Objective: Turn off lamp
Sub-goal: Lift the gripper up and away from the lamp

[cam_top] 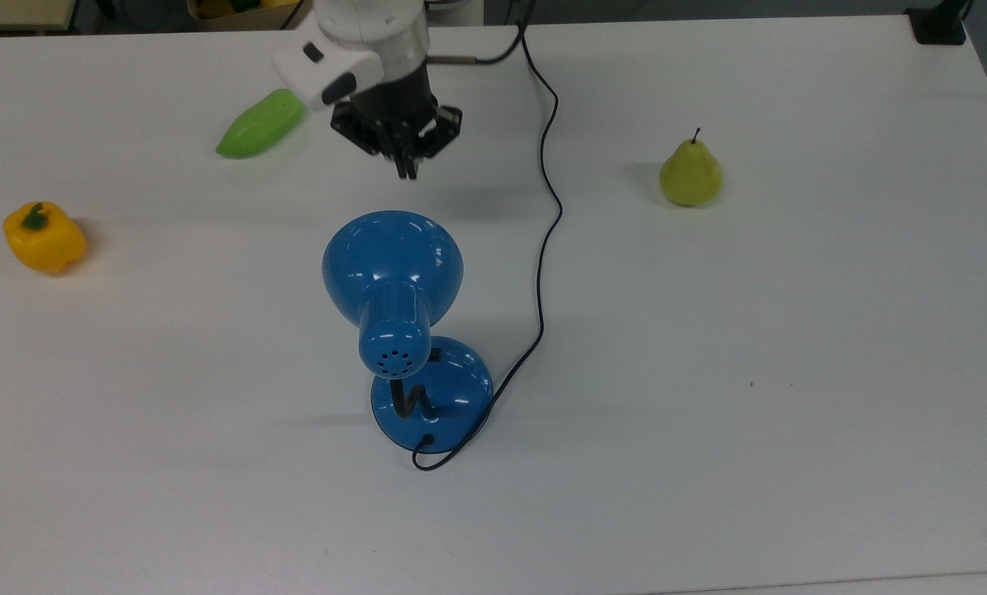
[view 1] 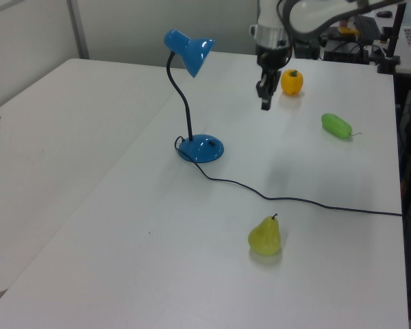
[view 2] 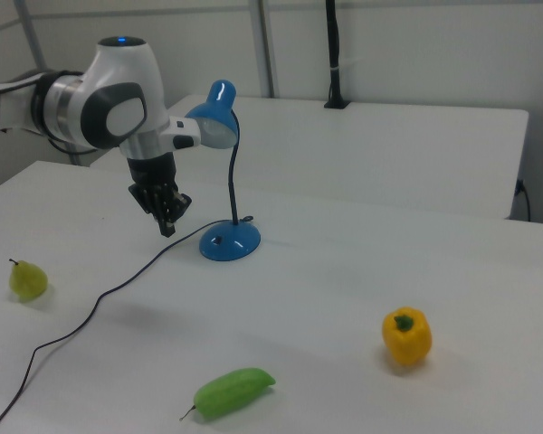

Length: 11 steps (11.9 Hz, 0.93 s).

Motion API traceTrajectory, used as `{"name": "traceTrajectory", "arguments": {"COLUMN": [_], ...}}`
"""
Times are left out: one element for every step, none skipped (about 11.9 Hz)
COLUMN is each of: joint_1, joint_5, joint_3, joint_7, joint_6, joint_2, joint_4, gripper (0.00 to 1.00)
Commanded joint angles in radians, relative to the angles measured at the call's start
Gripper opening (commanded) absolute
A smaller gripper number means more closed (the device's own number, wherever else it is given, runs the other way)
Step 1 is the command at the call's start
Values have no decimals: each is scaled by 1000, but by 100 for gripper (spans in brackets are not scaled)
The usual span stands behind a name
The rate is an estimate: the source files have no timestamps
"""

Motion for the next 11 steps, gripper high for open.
{"name": "traceTrajectory", "arguments": {"joint_1": [-30, -36, -36, -35, -33, -35, -36, -39, -45, -45, -47], "joint_5": [-15, -17, -20, -29, -36, -52, -58, -58, -58, -58, -58], "joint_3": [-2, -2, -4, -1, -1, 1, 1, -1, -1, -1, -1], "joint_7": [21, 23, 27, 46, 108, 130, 130, 127, 126, 126, 126], "joint_6": [-126, -138, -143, -142, -140, -137, -132, -132, -132, -132, -131], "joint_2": [-102, -111, -114, -114, -116, -123, -133, -137, -137, -137, -139], "joint_4": [-42, -42, -42, -42, -42, -42, -42, -42, -42, -42, -42], "gripper": [60, 100, 100, 100, 100, 100, 100, 100, 100, 100, 100]}}
